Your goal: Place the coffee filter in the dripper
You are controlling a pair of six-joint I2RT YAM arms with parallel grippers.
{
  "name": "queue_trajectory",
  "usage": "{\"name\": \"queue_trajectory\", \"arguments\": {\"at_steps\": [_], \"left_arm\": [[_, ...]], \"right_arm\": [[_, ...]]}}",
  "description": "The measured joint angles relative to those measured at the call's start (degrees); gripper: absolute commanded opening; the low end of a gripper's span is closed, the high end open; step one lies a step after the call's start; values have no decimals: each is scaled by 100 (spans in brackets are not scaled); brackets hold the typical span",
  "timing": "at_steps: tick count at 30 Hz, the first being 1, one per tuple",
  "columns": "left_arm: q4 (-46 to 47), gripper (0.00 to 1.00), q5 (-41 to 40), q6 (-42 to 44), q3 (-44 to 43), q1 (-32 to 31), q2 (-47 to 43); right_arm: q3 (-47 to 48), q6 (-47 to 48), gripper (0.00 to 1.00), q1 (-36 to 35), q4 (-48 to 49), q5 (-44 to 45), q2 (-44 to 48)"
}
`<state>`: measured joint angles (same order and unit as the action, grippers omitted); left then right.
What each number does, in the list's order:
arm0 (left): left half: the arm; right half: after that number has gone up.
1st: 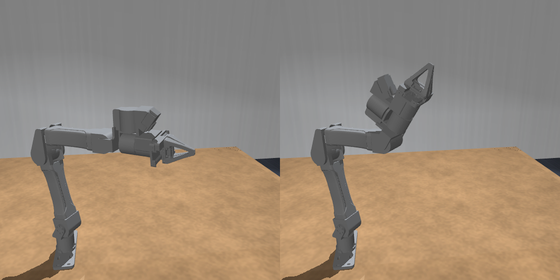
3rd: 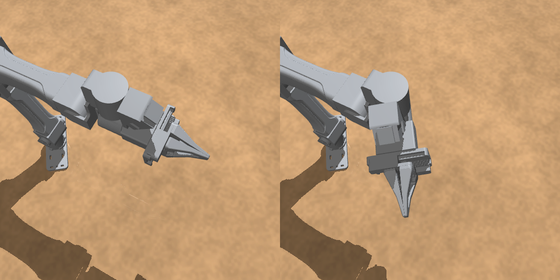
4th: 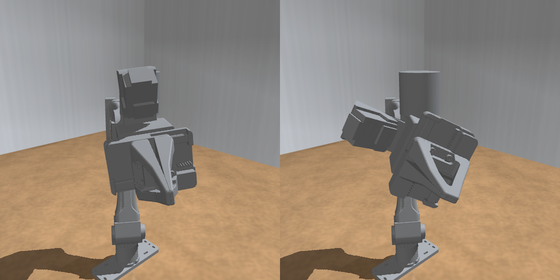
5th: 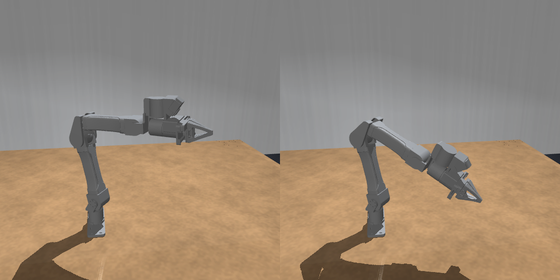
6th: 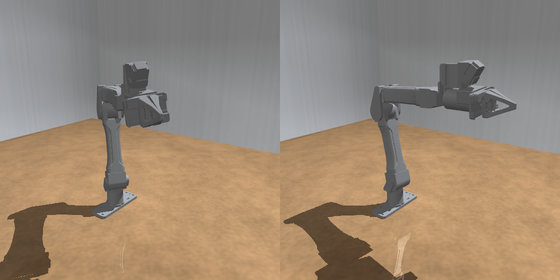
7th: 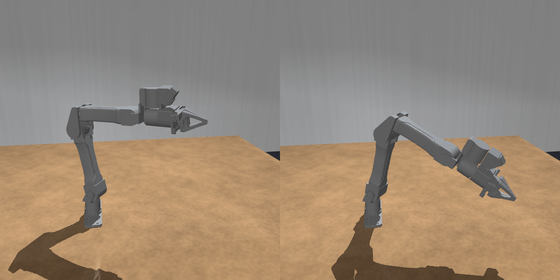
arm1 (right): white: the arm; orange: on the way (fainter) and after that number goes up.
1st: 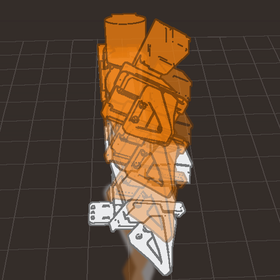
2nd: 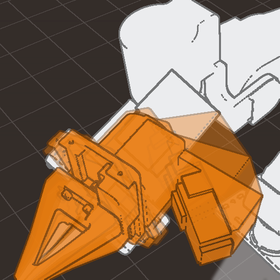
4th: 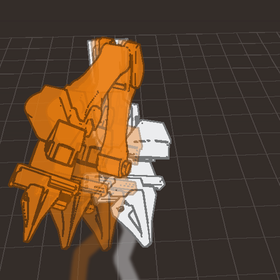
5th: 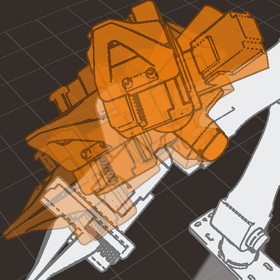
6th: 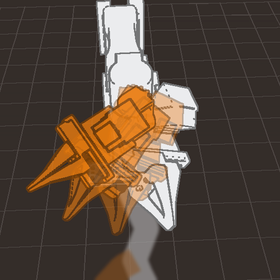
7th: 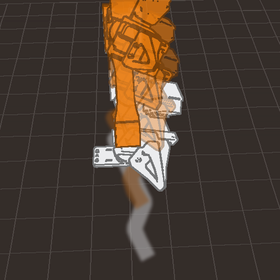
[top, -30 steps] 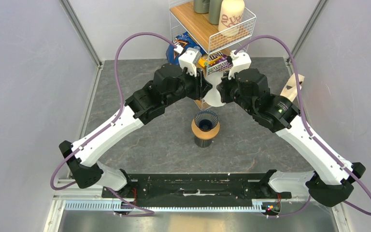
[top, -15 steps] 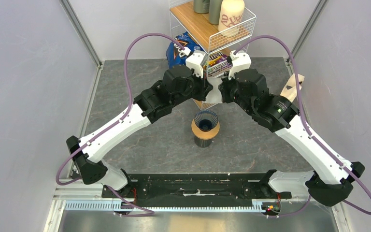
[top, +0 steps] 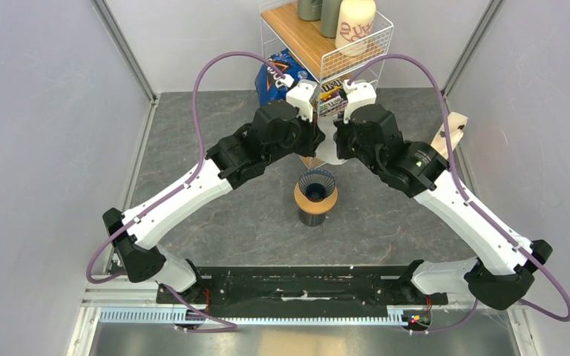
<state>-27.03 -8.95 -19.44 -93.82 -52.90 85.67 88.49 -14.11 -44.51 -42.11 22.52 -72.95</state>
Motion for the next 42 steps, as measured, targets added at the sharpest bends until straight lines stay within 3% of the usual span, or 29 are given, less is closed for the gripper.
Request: {"name": "queue_trajectory", "arguments": {"at_steps": [7, 10, 12, 17, 20, 26, 31, 34, 37, 42], "left_arm": [[13, 59, 101, 26, 0, 7, -2], [11, 72, 509, 111, 0, 109, -46], [39, 76, 1209, 186, 31, 332, -175], [323, 79, 3506, 407, 549, 1309, -1174], [264, 78, 4664, 820, 568, 1567, -1768], [-1215, 82, 5890, 2538, 295, 1593, -2286], [-2273, 82, 6085, 3713, 76, 1449, -1832], [-2664, 79, 5598, 4234, 76, 872, -1478], [-2909, 75, 5298, 4583, 81, 280, -1357], [-2806, 74, 4918, 4658, 120, 81, -1408]], "right_arm": [[15, 57, 0, 11, -2, -120, 42], [13, 184, 0, 83, 0, -286, 122], [-15, 341, 0, 234, 7, -531, 264], [-245, 723, 0, 511, 20, -1222, 872], [-321, 979, 0, 527, 22, -1792, 1198], [-520, 1965, 0, 535, 57, -3805, 1602], [-472, 2955, 0, 529, -157, -5639, 1644], [-387, 3434, 0, 498, -343, -6269, 1534], [-293, 3941, 0, 365, -597, -6559, 1443], [57, 4291, 0, 74, -997, -6776, 1257]]}}
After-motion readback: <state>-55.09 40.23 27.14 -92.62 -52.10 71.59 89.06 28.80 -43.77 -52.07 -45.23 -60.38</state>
